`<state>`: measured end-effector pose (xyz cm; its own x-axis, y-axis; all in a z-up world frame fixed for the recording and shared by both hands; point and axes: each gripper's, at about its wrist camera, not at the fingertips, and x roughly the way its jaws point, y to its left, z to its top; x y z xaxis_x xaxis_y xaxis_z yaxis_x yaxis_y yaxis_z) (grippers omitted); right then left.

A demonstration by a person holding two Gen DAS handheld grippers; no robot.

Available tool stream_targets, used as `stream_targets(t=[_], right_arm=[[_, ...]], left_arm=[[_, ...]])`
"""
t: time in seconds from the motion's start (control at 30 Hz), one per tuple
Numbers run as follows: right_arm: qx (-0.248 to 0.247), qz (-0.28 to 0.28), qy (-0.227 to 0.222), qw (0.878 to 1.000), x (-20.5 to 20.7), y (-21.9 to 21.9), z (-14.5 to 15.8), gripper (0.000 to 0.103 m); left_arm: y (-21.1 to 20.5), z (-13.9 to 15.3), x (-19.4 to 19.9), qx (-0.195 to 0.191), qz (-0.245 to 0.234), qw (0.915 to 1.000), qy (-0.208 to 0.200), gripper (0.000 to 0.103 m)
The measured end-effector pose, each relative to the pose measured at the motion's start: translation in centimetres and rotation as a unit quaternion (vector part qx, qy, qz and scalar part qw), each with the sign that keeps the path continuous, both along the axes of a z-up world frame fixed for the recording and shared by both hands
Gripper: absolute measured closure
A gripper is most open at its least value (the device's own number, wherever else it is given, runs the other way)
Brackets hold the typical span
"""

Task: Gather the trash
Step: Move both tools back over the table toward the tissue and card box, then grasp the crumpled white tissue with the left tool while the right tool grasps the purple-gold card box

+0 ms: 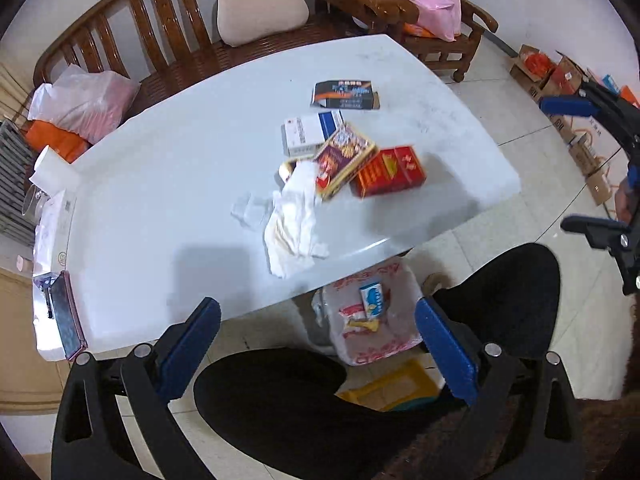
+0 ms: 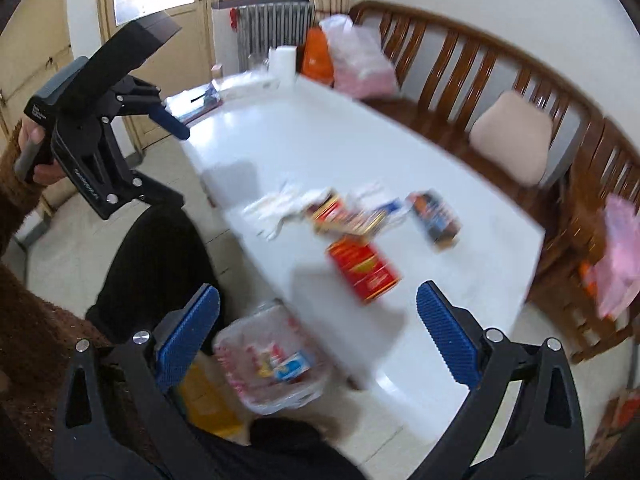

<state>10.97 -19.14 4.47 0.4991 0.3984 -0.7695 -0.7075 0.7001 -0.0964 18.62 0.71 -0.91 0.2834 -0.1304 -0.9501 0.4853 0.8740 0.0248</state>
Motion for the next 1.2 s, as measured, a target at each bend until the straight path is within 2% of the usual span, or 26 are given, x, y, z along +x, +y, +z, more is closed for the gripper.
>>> stream_targets(t=[0.27, 0.4, 0.57, 0.73, 0.9, 1.2], right_arm=[[-0.047, 0.049, -0.023, 0.997, 4.9, 0.1, 3.6, 0.006], [-0.052, 0.080, -0.017, 0.995, 7.0, 0.9, 4.3, 0.006], [-0.057, 0.113, 0.000, 0.992, 9.5, 2.1, 3.7, 0.006], [-0.069, 0.135, 0.020, 0.988, 11.2, 3.4, 2.1, 0.006], [-0.092, 0.158, 0.047, 0.982, 12.4, 5.1, -0.5, 0.006], [-0.129, 0.190, 0.105, 0.968, 14.6, 7.8, -5.7, 0.006]], left_arm=[[-0.6, 2.4, 3.0, 0.006, 0.027, 0.9994, 0.021, 0.008], [-0.5, 2.6, 4.7, 0.014, 0.035, 0.9989, 0.027, 0.008], [-0.8, 2.0, 6.1, 0.023, 0.036, 0.9983, 0.040, 0.008], [-0.9, -0.4, 7.5, 0.033, 0.030, 0.9972, 0.059, 0.008], [-0.8, -3.9, 9.0, 0.043, 0.033, 0.9940, 0.095, 0.008], [0.7, -9.2, 10.5, 0.033, 0.058, 0.9878, 0.141, 0.008]])
